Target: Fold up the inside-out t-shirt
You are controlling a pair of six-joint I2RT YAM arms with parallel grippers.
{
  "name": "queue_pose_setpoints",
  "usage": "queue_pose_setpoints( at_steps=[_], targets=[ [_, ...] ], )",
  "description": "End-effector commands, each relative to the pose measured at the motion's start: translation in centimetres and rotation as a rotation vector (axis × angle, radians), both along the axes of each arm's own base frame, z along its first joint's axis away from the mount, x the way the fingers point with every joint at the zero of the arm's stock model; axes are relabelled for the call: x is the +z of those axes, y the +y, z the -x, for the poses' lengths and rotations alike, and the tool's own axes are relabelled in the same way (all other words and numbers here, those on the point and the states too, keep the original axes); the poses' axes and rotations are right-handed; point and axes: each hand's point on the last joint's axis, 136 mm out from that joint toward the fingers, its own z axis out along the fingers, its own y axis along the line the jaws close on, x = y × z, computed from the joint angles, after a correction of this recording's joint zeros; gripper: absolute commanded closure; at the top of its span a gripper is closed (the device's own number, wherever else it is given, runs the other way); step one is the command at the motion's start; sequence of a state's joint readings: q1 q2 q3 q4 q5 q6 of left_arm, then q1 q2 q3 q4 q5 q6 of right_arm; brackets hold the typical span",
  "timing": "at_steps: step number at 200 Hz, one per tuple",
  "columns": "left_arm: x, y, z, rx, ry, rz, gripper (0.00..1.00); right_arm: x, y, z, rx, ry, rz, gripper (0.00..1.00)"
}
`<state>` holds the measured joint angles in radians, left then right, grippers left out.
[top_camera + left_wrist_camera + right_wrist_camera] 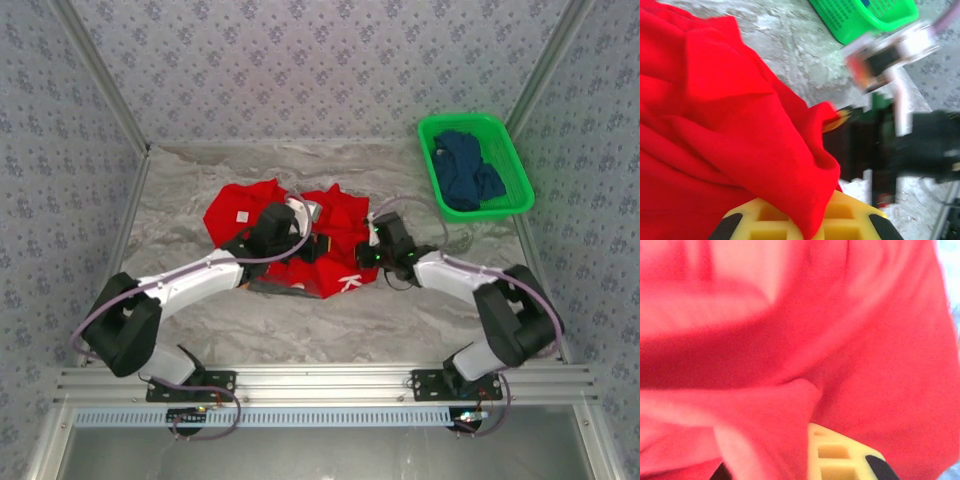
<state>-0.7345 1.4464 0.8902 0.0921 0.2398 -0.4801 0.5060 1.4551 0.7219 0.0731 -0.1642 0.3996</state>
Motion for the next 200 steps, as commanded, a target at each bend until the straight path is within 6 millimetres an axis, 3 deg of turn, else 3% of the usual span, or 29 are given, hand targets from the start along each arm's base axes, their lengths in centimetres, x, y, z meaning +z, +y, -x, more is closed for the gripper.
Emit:
queue_pose_setpoints(
  at_steps=[1,37,62,90,135,157,182,200],
  targets=[
    [-0.5,3.9,-1.3,0.163,-0.022,-0.091,1.00,7.7,1.6,2.3,0.170,-0.071,-0.327,1.00],
    [-3.0,6.5,-2.8,0.258,-0.001,-0.225,0.93,14.3,2.8,7.3,0.365,-0.114,-0.580,1.00],
    [-3.0,6.8,-3.1,0.263,-0.010,-0.268,0.76,16.4,3.0,8.2,0.406,-0.141,-0.654,1.00],
    [-1.5,6.9,-2.0,0.236,-0.030,-0.236,0.57,16.2,3.1,8.2,0.414,-0.141,-0.641,1.00],
    [1.3,6.9,2.4,0.130,-0.085,-0.177,0.40,14.2,2.8,7.9,0.387,-0.105,-0.582,1.00],
    [2.4,5.7,4.4,0.030,-0.116,-0.158,0.42,14.0,2.7,7.7,0.377,-0.103,-0.575,1.00],
    [3.3,2.9,6.3,-0.138,-0.148,-0.105,0.63,13.7,2.7,7.6,0.372,-0.091,-0.570,1.00],
    [2.7,1.3,6.8,-0.225,-0.114,-0.099,0.75,13.7,2.6,7.5,0.365,-0.088,-0.568,1.00]
  ],
)
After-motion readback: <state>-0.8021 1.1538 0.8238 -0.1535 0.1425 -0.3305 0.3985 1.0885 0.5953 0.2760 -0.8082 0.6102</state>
